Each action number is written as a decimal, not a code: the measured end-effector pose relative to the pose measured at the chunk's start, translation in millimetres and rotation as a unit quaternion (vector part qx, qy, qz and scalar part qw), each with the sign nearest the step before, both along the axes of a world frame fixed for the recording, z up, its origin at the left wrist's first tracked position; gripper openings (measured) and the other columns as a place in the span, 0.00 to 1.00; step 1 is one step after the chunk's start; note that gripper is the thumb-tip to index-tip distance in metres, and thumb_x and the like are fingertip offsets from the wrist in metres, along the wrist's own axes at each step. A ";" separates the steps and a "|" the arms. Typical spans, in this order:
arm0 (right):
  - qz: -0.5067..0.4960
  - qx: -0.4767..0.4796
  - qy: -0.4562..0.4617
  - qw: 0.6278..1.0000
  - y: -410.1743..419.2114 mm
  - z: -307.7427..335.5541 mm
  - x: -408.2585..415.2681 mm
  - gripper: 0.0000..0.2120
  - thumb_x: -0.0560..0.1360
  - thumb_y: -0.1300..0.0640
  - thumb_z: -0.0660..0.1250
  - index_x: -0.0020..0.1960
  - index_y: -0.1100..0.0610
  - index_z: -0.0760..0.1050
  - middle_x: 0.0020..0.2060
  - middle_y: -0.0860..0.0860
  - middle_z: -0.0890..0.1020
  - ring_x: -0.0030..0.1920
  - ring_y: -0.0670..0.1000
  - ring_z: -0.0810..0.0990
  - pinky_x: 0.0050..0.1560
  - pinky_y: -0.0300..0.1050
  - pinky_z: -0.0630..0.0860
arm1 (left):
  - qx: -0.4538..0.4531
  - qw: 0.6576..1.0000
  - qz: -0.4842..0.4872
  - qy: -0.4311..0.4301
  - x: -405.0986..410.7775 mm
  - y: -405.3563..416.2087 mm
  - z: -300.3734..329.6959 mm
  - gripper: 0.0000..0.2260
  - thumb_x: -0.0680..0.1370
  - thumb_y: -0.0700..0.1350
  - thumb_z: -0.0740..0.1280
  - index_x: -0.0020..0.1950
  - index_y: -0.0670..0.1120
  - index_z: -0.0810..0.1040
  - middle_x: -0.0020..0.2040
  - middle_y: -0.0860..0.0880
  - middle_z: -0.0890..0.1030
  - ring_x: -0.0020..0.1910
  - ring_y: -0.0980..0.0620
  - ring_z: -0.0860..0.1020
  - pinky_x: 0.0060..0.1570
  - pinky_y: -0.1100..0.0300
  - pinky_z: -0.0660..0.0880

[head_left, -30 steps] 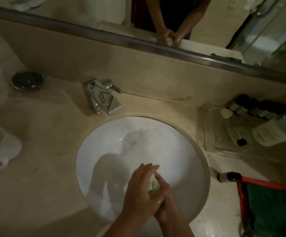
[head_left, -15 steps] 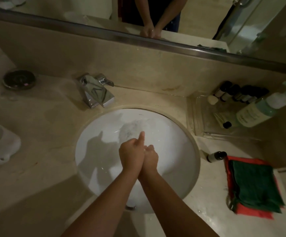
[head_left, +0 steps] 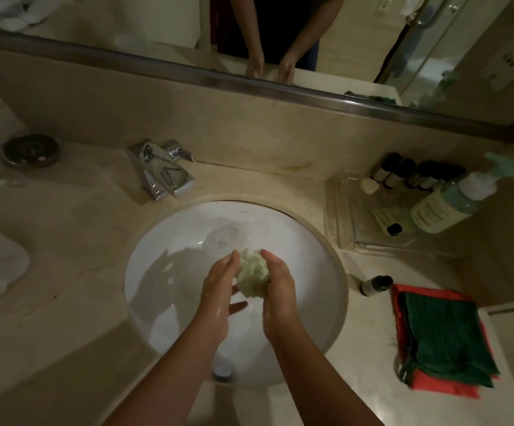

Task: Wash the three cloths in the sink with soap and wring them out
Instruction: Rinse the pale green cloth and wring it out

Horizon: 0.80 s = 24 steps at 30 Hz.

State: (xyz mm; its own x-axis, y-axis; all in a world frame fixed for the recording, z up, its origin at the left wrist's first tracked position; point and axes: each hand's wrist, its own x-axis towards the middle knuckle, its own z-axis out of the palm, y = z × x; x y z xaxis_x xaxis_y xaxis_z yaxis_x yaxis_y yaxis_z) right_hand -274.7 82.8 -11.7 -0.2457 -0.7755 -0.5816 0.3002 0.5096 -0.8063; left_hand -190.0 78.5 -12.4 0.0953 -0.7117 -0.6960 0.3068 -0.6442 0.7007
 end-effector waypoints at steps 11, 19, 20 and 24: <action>0.156 -0.066 0.116 0.979 23.0 43.2 -30.1 0.15 0.79 0.44 0.61 0.52 0.56 0.77 0.45 0.50 0.82 0.44 0.47 0.80 0.43 0.40 0.75 | -0.133 0.990 -0.052 0.008 10.0 10.8 32.5 0.16 0.70 0.40 0.76 0.56 0.47 0.77 0.49 0.47 0.84 0.46 0.49 0.84 0.42 0.55 0.80; 0.169 -0.073 0.206 0.961 11.7 71.7 -46.4 0.15 0.81 0.52 0.61 0.42 0.59 0.80 0.34 0.50 0.82 0.33 0.45 0.79 0.33 0.35 0.73 | -0.108 0.988 -0.109 -0.011 7.5 16.6 41.8 0.27 0.67 0.66 0.72 0.54 0.46 0.79 0.49 0.43 0.84 0.49 0.44 0.83 0.50 0.48 0.80; 0.159 -0.060 0.210 0.963 10.0 74.6 -47.1 0.15 0.81 0.52 0.60 0.42 0.59 0.80 0.34 0.50 0.81 0.33 0.46 0.78 0.33 0.36 0.73 | -0.114 0.987 -0.112 -0.006 10.0 17.7 41.8 0.27 0.66 0.64 0.72 0.52 0.44 0.79 0.49 0.42 0.85 0.49 0.43 0.83 0.53 0.47 0.79; 0.107 -0.002 0.097 0.990 2.9 82.5 -47.2 0.17 0.83 0.52 0.57 0.45 0.62 0.76 0.32 0.55 0.80 0.29 0.49 0.78 0.32 0.42 0.76 | -0.133 0.978 -0.154 0.043 18.6 26.0 39.7 0.17 0.65 0.56 0.74 0.43 0.45 0.75 0.43 0.42 0.83 0.42 0.46 0.81 0.42 0.55 0.76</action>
State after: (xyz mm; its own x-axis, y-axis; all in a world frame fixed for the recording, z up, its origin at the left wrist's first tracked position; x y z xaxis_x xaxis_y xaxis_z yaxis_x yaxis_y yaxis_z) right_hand -322.0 85.7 70.8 -0.1814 -0.8244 -0.5362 0.0255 0.5411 -0.8406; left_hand -171.4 104.5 27.3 -0.2026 -0.8543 -0.4787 0.1920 -0.5140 0.8360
